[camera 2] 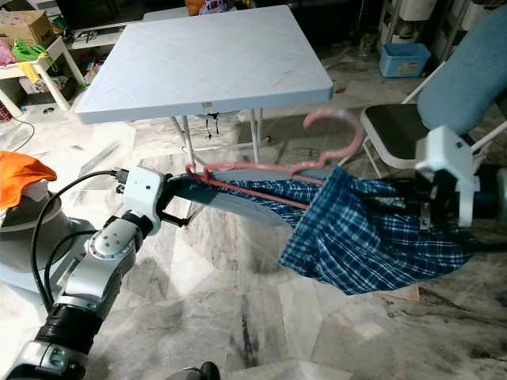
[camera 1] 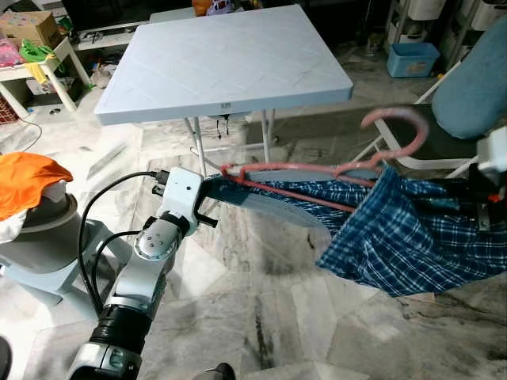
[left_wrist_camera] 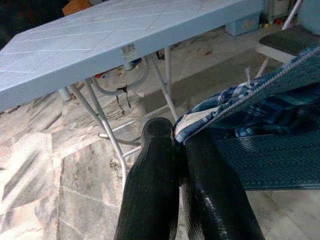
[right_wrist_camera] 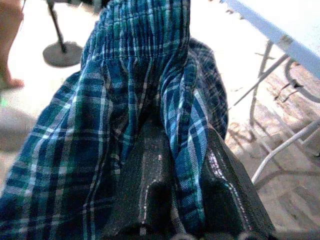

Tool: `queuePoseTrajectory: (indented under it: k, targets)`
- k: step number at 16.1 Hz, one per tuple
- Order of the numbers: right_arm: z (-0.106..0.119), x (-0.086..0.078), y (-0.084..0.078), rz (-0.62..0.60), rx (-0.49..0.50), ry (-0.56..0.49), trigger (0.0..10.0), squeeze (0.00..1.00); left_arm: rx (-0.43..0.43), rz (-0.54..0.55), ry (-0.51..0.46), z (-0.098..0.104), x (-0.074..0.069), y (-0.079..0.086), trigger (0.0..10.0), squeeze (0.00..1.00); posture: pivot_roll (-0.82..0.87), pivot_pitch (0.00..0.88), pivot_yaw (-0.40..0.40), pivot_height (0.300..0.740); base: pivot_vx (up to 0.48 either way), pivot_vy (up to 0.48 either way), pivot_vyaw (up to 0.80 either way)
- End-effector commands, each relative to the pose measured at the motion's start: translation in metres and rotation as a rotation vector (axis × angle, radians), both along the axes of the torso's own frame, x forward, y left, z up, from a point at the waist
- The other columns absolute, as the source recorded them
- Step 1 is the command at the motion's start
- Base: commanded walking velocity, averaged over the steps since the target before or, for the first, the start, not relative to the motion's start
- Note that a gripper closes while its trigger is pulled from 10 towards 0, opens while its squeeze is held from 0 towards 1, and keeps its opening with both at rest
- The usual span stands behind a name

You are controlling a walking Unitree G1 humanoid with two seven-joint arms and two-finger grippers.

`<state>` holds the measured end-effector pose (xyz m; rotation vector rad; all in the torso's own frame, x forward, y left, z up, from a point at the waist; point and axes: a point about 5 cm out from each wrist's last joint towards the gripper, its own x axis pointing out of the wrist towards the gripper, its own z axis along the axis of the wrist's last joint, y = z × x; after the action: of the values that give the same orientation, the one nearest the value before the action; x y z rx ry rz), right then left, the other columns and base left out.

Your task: Hang hanger

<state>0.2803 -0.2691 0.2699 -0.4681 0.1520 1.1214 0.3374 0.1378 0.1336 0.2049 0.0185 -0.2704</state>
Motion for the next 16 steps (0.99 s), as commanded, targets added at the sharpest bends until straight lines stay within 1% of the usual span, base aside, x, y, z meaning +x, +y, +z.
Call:
queuePoseTrajectory:
  k: [1, 2, 3, 4, 5, 6, 7, 8, 9, 10, 11, 13, 15, 16]
  targets:
    - [0.022, 0.002, -0.011, -0.092, 0.099, -0.092, 10.0, 0.00, -0.014, 0.163, 0.108, -0.021, -0.006, 0.037, 0.0, 0.00, -0.13, 0.120, 0.118, 0.740, 0.000, 0.000, 0.00]
    - [0.020, 0.004, -0.009, -0.099, 0.108, -0.101, 10.0, 0.00, -0.018, 0.164, 0.107, -0.021, -0.006, 0.036, 0.0, 0.00, -0.13, 0.120, 0.118, 0.740, 0.000, 0.000, 0.00]
    - [0.010, 0.013, 0.001, -0.141, 0.133, -0.130, 10.0, 0.00, -0.016, 0.157, 0.095, -0.020, -0.006, 0.033, 0.0, 0.00, -0.13, 0.120, 0.118, 0.740, 0.000, 0.000, 0.00]
    - [-0.002, 0.021, 0.015, -0.189, 0.179, -0.148, 10.0, 0.00, -0.008, 0.144, 0.083, -0.020, -0.007, 0.028, 0.0, 0.00, -0.13, 0.121, 0.115, 0.740, 0.000, 0.000, 0.00]
    - [-0.008, 0.025, 0.028, -0.205, 0.238, -0.146, 10.0, 0.00, 0.002, 0.138, 0.076, -0.020, -0.008, 0.025, 0.0, 0.00, -0.13, 0.122, 0.114, 0.740, 0.000, 0.000, 0.00]
    - [-0.012, 0.029, 0.038, -0.230, 0.273, -0.147, 10.0, 0.00, 0.009, 0.130, 0.075, -0.020, -0.008, 0.022, 0.0, 0.00, -0.12, 0.121, 0.114, 0.740, 0.000, 0.000, 0.00]
    - [-0.014, 0.034, 0.052, -0.279, 0.362, -0.138, 10.0, 0.00, 0.020, 0.115, 0.076, -0.021, -0.009, 0.019, 0.0, 0.00, -0.12, 0.123, 0.111, 0.740, 0.000, 0.000, 0.00]
    - [-0.020, 0.043, 0.070, -0.366, 0.474, -0.109, 10.0, 0.00, 0.036, 0.080, 0.086, -0.024, -0.011, 0.013, 1.1, 0.00, -0.12, 0.124, 0.108, 0.740, 0.000, 0.000, 0.00]
    - [-0.026, 0.045, 0.080, -0.386, 0.470, -0.113, 10.0, 0.00, 0.055, 0.058, 0.080, -0.025, -0.012, 0.010, 10.0, 0.89, -0.11, 0.125, 0.106, 0.740, 0.000, 0.000, 0.00]
    - [-0.034, 0.046, 0.090, -0.390, 0.459, -0.114, 10.0, 0.00, 0.073, 0.039, 0.067, -0.025, -0.014, 0.008, 10.0, 1.00, -0.11, 0.126, 0.105, 0.740, 0.000, 0.000, 0.00]
    - [-0.039, 0.047, 0.095, -0.398, 0.453, -0.116, 10.0, 0.00, 0.061, 0.032, 0.064, -0.025, -0.015, 0.007, 10.0, 1.00, -0.11, 0.127, 0.102, 0.740, 0.000, 0.000, 0.00]
    - [-0.042, 0.048, 0.099, -0.402, 0.389, -0.155, 10.0, 0.00, 0.059, 0.036, 0.062, -0.025, -0.017, 0.008, 10.0, 1.00, -0.10, 0.127, 0.099, 0.740, 0.000, 0.000, 0.00]
    - [-0.047, 0.053, 0.103, -0.436, 0.280, -0.214, 10.0, 0.00, 0.040, 0.009, 0.044, -0.025, -0.021, 0.008, 10.0, 1.00, -0.10, 0.128, 0.093, 0.740, 0.000, 0.000, 0.00]
    - [-0.049, 0.056, 0.105, -0.450, 0.220, -0.280, 10.0, 0.00, 0.046, -0.046, 0.028, -0.024, -0.025, 0.003, 10.0, 1.00, -0.10, 0.129, 0.090, 0.740, 0.000, 0.000, 0.00]
